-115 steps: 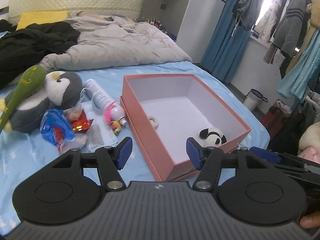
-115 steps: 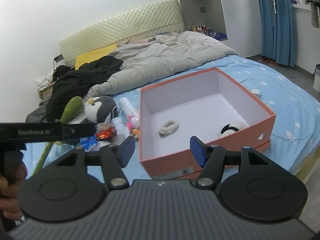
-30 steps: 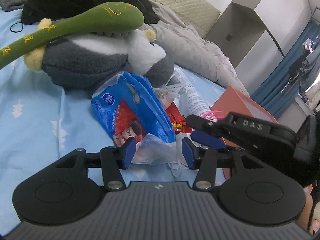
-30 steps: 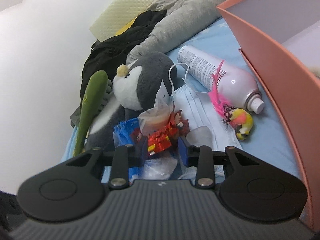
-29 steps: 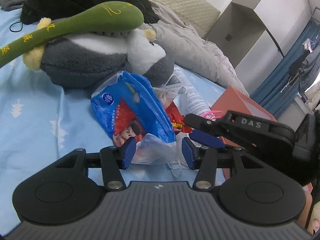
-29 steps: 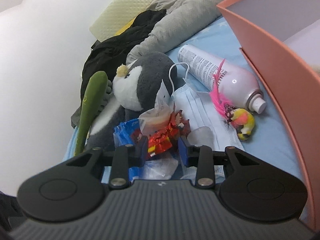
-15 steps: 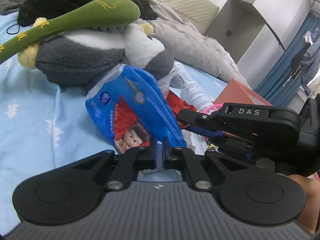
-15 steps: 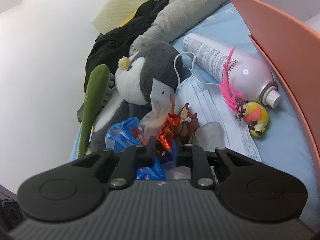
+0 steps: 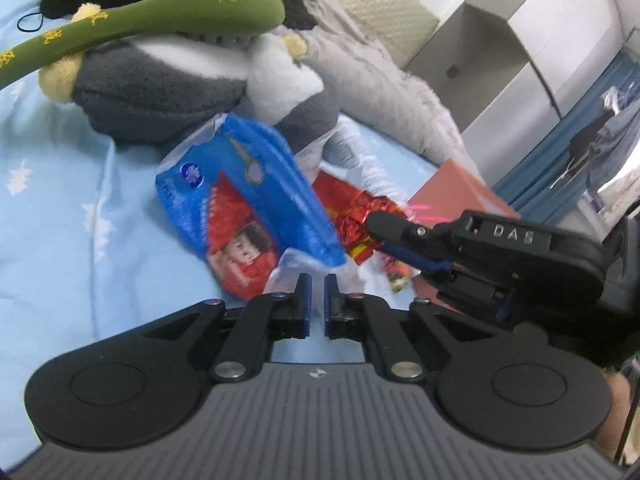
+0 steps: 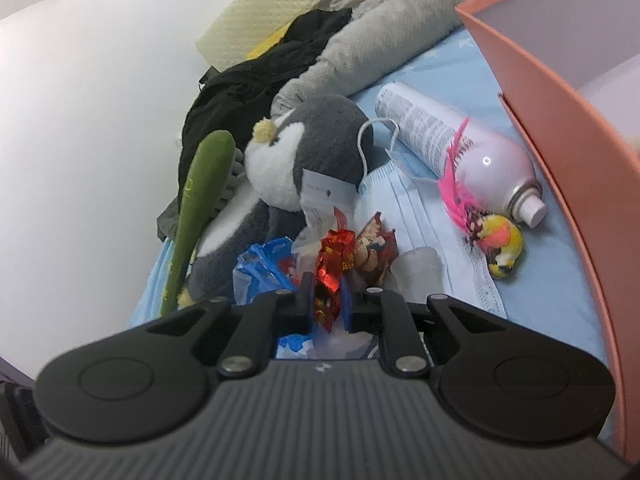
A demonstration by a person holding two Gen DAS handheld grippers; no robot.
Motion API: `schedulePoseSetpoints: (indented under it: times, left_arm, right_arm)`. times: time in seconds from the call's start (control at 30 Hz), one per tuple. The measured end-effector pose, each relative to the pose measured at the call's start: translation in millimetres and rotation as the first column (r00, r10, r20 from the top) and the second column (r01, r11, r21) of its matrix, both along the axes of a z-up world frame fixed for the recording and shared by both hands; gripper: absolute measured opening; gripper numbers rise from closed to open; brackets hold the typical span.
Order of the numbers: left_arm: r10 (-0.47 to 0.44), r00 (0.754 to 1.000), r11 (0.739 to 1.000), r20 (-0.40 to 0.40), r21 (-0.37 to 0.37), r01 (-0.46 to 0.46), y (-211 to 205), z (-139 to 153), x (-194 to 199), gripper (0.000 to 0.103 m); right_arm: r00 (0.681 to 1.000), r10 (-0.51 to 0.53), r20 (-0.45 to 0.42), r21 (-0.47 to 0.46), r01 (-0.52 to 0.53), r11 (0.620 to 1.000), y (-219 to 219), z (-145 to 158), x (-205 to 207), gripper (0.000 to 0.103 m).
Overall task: Organize soft objects
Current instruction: 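Grasp the blue snack bag with left tool while right tool lifts red wrapper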
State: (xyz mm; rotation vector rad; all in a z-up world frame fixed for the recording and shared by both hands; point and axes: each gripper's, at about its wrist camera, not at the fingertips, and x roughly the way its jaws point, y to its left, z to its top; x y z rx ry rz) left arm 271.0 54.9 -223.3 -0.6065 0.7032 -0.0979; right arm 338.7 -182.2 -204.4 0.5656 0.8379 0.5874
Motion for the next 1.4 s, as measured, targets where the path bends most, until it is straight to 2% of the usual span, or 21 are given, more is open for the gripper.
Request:
schedulePoseSetpoints:
  times: [0.03,0.07,0.1,0.17,0.2,0.27,0.4,0.5,0.73,0.77,0.8,0.9,1.0,1.07,1.17,1.4]
  left_arm:
    - [0.008,1.000,1.000,0.006,-0.009,-0.008,0.6,1.4,0.9,0.019]
    - [0.018,1.000,1.000,0.006,-0.007,-0.018,0.5,2.9,2.1,0.031]
    - [0.028,1.000,1.000,0.010,0.003,-0.028,0.2,5.5,3.0,0.039]
    - [0.045,0.999,0.998,0.025,0.034,-0.045,-1.7,10.2,4.8,0.044]
    - [0.056,0.998,0.998,0.027,0.041,-0.057,-2.2,12.0,5.8,0.050]
    - [0.103,0.994,0.994,0.020,0.027,-0.104,-0.2,13.0,10.0,0.056]
    - [0.177,0.984,0.984,-0.005,-0.018,-0.177,5.3,13.8,21.7,0.056]
    - [0.200,0.980,0.978,-0.022,-0.050,-0.200,5.8,15.7,31.2,0.056]
    - [0.178,0.978,0.984,-0.109,0.048,-0.174,-11.8,10.1,51.1,0.054]
    - [0.177,0.977,0.983,-0.116,0.060,-0.171,-13.7,8.6,51.5,0.048]
    - [0.176,0.977,0.983,-0.119,0.072,-0.168,-15.1,7.3,51.4,0.036]
    - [0.172,0.978,0.983,-0.121,0.081,-0.162,-13.6,5.7,47.7,0.023]
    - [0.163,0.980,0.985,-0.114,0.075,-0.155,-8.3,9.6,41.1,0.020]
    - [0.146,0.983,0.989,-0.114,0.032,-0.143,-0.8,10.9,35.6,0.019]
    - [0.131,0.983,0.991,-0.126,0.024,-0.129,5.3,14.8,28.5,0.016]
    - [0.025,0.988,1.000,-0.153,-0.002,-0.026,10.7,27.2,0.5,0.016]
  right_arm:
    - [1.000,0.000,0.010,-0.003,0.000,1.000,-0.5,2.6,-0.7,0.016]
    - [1.000,-0.002,0.014,-0.006,0.002,1.000,-1.3,4.5,-0.8,0.016]
    - [1.000,-0.002,0.012,-0.007,0.002,1.000,-2.5,5.5,-0.5,0.016]
    - [1.000,-0.005,0.017,-0.017,0.005,1.000,-4.5,7.7,-0.7,0.016]
    - [1.000,-0.008,0.026,-0.026,0.008,1.000,-5.6,8.9,-2.0,0.015]
    - [0.999,-0.008,0.034,-0.036,0.009,0.999,-7.1,10.3,-3.0,0.014]
    - [0.999,-0.001,0.045,-0.065,0.004,0.998,-7.3,11.5,-5.8,0.014]
    - [0.999,0.008,0.048,-0.085,-0.004,0.996,-7.5,10.5,-8.3,0.014]
    - [0.997,0.036,0.067,-0.132,-0.027,0.991,-4.8,7.8,-17.6,0.013]
    - [0.997,0.040,0.071,-0.140,-0.029,0.990,-4.1,7.4,-18.4,0.013]
    - [0.996,0.042,0.073,-0.146,-0.030,0.989,-3.3,7.1,-18.5,0.013]
    - [0.997,0.044,0.066,-0.150,-0.033,0.988,-4.5,5.0,-19.0,0.013]
    - [0.996,0.046,0.077,-0.170,-0.033,0.985,-5.0,5.5,-21.0,0.013]
    - [0.995,0.052,0.085,-0.176,-0.037,0.984,-5.6,6.1,-24.6,0.013]
    - [0.992,0.067,0.108,-0.208,-0.044,0.977,-4.3,5.8,-33.8,0.013]
    - [0.988,0.095,0.125,-0.264,-0.059,0.963,-5.0,6.4,-55.7,0.013]
